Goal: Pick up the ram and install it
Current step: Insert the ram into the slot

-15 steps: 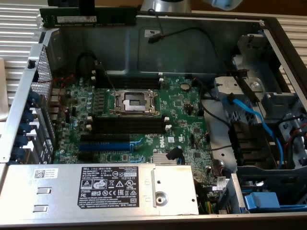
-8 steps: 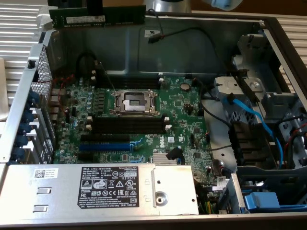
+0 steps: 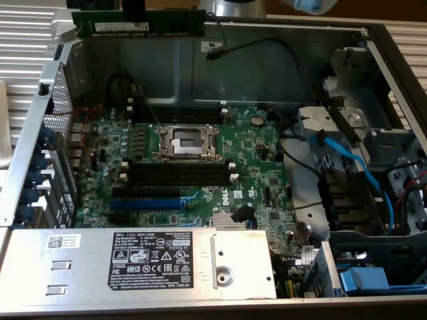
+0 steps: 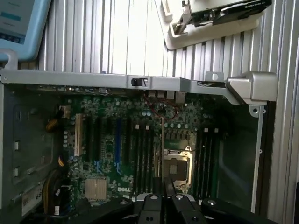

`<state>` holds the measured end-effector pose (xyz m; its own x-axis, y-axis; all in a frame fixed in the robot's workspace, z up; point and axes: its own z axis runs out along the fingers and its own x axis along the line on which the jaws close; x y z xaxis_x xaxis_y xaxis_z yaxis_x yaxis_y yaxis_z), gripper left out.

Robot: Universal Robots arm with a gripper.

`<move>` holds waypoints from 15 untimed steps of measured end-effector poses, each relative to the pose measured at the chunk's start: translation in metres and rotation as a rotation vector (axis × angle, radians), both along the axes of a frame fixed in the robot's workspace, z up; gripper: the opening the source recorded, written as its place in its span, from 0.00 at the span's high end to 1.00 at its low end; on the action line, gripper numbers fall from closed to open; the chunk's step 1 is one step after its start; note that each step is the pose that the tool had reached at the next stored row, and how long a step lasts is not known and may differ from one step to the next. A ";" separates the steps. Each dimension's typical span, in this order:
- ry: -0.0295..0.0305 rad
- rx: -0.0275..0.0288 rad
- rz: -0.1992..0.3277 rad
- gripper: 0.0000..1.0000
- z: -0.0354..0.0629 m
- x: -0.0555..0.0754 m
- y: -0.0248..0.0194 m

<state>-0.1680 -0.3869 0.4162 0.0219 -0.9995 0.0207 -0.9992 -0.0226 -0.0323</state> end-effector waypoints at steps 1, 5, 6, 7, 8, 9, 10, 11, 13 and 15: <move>-0.0002 0.0000 -0.006 0.88 0.0000 0.001 0.0001; -0.0007 0.0010 -0.026 0.88 -0.0005 0.004 0.0004; -0.0007 0.0022 -0.031 0.88 -0.0008 0.005 0.0004; -0.0009 0.0032 -0.033 0.88 -0.0011 0.007 0.0004; -0.0007 0.0033 -0.036 0.88 -0.0015 0.009 0.0005; -0.0008 0.0036 -0.038 0.88 -0.0021 0.011 0.0006; -0.0007 0.0040 -0.041 0.88 -0.0028 0.013 0.0006; -0.0009 0.0049 -0.045 0.88 -0.0040 0.015 0.0006; -0.0017 0.0093 -0.051 0.88 -0.0064 0.016 0.0000; -0.0024 0.0134 -0.057 0.88 -0.0088 0.017 -0.0012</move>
